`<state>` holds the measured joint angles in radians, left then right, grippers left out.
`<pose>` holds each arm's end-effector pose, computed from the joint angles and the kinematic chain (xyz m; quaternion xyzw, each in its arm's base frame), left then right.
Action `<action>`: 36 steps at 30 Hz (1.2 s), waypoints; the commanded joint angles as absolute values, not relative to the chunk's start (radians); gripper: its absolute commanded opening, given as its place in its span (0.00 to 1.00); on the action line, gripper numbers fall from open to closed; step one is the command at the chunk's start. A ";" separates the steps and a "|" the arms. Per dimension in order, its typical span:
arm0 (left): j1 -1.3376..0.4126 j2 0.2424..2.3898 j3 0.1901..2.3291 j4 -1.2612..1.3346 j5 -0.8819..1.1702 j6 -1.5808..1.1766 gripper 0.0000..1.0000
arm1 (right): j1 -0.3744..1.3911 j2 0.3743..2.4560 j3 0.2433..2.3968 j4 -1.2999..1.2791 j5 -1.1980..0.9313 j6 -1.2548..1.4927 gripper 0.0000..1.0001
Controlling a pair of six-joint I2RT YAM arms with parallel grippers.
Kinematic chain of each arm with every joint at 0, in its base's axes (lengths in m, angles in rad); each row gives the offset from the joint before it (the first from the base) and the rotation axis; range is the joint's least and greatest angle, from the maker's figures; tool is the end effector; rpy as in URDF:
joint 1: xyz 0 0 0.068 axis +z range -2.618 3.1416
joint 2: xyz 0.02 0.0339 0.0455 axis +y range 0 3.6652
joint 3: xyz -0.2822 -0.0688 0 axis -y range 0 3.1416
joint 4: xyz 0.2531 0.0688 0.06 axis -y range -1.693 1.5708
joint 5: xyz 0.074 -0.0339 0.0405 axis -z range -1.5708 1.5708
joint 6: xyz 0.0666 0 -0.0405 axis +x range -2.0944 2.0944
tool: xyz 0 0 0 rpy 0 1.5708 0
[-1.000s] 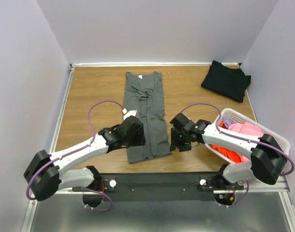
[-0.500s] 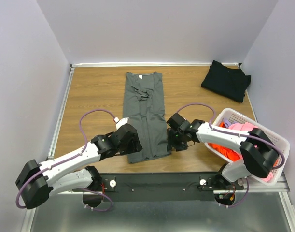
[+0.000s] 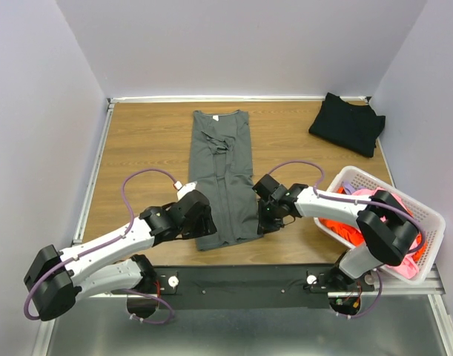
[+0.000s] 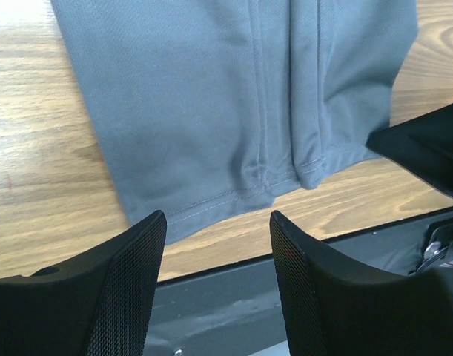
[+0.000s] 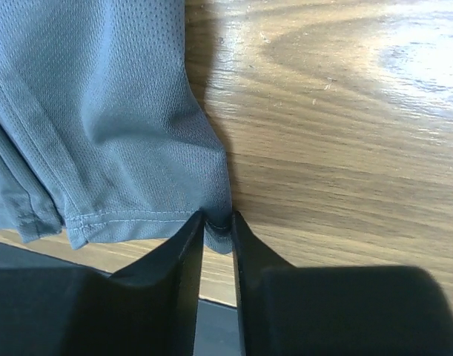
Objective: Fold and stack the t-shirts
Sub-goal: Fold the tshirt
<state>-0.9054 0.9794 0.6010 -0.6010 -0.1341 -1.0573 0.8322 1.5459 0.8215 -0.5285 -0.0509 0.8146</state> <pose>0.1293 -0.1503 0.1938 -0.0919 0.9502 -0.2061 0.2149 0.1902 0.2139 0.1393 -0.0127 0.9870 0.1331 0.0891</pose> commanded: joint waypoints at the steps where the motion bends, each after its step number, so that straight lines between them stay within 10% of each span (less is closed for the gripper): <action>1: -0.911 0.996 0.641 -0.682 -0.140 -1.039 0.66 | 0.841 1.557 0.801 -0.520 -0.071 0.833 0.21; 36: -0.933 1.207 0.667 -0.762 -0.084 -1.029 0.53 | 0.842 1.497 0.792 -0.532 -0.061 0.873 0.09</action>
<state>-0.9253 1.1709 0.6250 -0.7475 -0.0521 -1.0245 0.8322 1.5085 0.7853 -0.5175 -0.0673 0.8642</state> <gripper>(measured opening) 0.538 0.099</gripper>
